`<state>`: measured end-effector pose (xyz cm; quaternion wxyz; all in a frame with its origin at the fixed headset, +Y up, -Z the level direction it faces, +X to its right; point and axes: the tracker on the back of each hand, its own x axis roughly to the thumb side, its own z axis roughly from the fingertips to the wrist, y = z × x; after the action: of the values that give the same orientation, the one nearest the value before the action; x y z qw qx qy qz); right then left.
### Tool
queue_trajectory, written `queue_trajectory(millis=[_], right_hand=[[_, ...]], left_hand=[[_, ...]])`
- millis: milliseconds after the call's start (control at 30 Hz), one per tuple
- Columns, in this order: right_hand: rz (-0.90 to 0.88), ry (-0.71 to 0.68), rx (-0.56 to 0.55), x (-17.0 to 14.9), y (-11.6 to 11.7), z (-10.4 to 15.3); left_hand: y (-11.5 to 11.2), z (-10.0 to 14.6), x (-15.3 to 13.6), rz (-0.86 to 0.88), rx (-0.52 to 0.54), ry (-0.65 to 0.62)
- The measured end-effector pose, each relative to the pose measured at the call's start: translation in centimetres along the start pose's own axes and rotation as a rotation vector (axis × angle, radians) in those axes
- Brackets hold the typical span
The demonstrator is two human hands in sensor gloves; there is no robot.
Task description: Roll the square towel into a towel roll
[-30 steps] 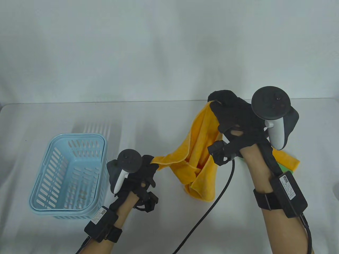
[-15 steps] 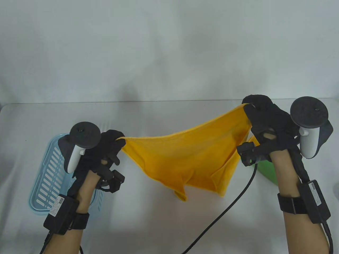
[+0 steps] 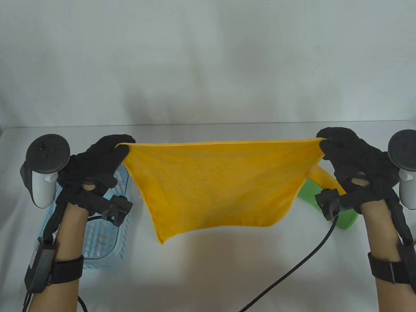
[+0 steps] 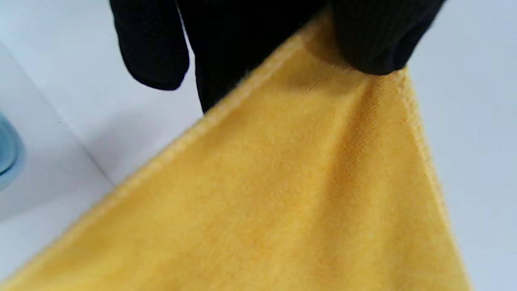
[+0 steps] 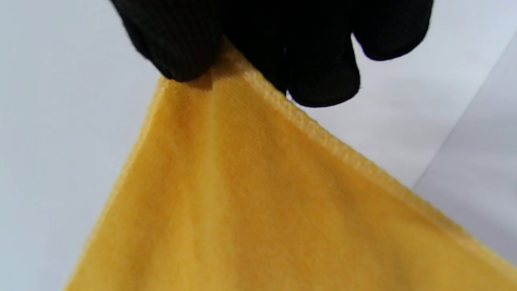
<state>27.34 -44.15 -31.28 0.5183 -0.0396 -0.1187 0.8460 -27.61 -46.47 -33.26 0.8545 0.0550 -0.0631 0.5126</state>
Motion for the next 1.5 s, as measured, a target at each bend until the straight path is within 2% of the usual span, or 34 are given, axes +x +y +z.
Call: queue_trajectory(millis=[133,233,367,533,600,667,767,900,1000,1133,1300,1500], right_hand=[[-0.048,-0.043,-0.018,1.3,-0.9,0.5],[-0.062,-0.036,-0.037,1.6,-1.0,-0.3],[-0.020,0.041,-0.055,-0.1,0.7,-3.0],[0.131,0.191,-0.091,-4.5,4.5,-7.9],[0.140,0.238,-0.109,-6.1,5.6,-9.5],[0.098,0.267,-0.130,-6.6,5.7,-10.4],[-0.049,0.273,-0.141,-5.7,4.8,-11.3],[-0.169,0.216,-0.136,-3.9,3.3,-11.1],[-0.147,0.203,-0.133,-4.0,2.8,-10.4],[0.006,0.240,-0.098,-6.2,3.3,-9.7],[-0.016,0.276,-0.053,-9.1,4.3,-8.5],[0.003,0.287,0.037,-13.2,5.3,-6.1]], left_hand=[[0.9,0.2,1.9,-0.043,0.044,-0.041],[1.3,-0.5,2.6,-0.083,0.077,-0.039],[0.3,-3.2,0.9,-0.123,0.067,0.063],[-2.2,-7.3,-3.3,-0.177,0.044,0.223],[-3.1,-8.4,-4.3,-0.188,0.039,0.265],[-3.1,-9.1,-3.9,-0.197,0.039,0.258],[-1.9,-9.7,-1.3,-0.181,0.065,0.196],[-0.5,-9.3,1.8,-0.170,0.066,0.125],[-1.0,-8.7,1.6,-0.215,0.034,0.131],[-3.2,-8.1,-1.6,-0.259,-0.051,0.183],[-5.4,-6.9,-4.9,-0.217,-0.091,0.257],[-7.6,-4.8,-8.3,-0.250,-0.132,0.327]])
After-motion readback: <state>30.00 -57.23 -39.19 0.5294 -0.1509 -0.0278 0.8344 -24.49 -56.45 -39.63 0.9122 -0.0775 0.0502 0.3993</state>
